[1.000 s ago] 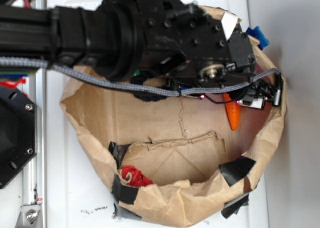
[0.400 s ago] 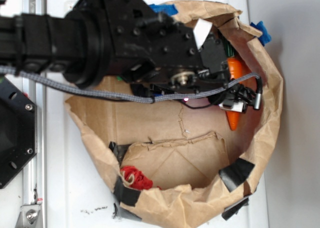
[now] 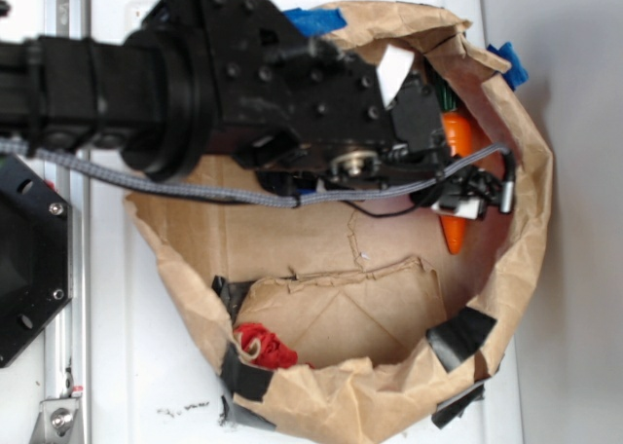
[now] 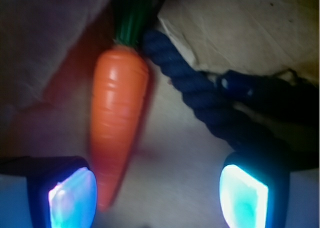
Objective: Grab the carrot.
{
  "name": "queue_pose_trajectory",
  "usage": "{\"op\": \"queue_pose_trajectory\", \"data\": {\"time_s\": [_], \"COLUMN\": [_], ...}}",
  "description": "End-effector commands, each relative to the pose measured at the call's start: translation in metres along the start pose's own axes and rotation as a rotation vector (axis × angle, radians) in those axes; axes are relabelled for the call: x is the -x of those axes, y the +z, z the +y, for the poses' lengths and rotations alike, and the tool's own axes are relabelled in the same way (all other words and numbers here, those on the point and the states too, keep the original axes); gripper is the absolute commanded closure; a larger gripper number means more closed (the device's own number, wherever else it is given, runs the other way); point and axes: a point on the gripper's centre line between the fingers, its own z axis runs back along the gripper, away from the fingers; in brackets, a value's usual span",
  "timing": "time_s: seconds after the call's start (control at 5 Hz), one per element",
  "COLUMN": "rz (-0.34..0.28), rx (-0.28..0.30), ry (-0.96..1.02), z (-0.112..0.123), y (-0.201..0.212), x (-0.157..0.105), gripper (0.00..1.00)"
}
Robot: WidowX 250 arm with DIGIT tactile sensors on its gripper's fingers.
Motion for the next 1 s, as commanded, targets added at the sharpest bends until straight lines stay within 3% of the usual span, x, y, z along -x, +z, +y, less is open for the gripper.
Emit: {"op": "queue_pose_trajectory", "data": {"time_s": [0.0,0.4,0.8], "rz": [-0.057,-0.056,-0.051], "rx": [0.008,-0.046,-0.060], "ry": [0.050,0.038,0.019], "z": [-0.013,-0.007,0.000], "y": [-0.013,-0.036,-0.041], "x": [0.000,0.007,0.016], "gripper": [0.00,0.00,0.00]}}
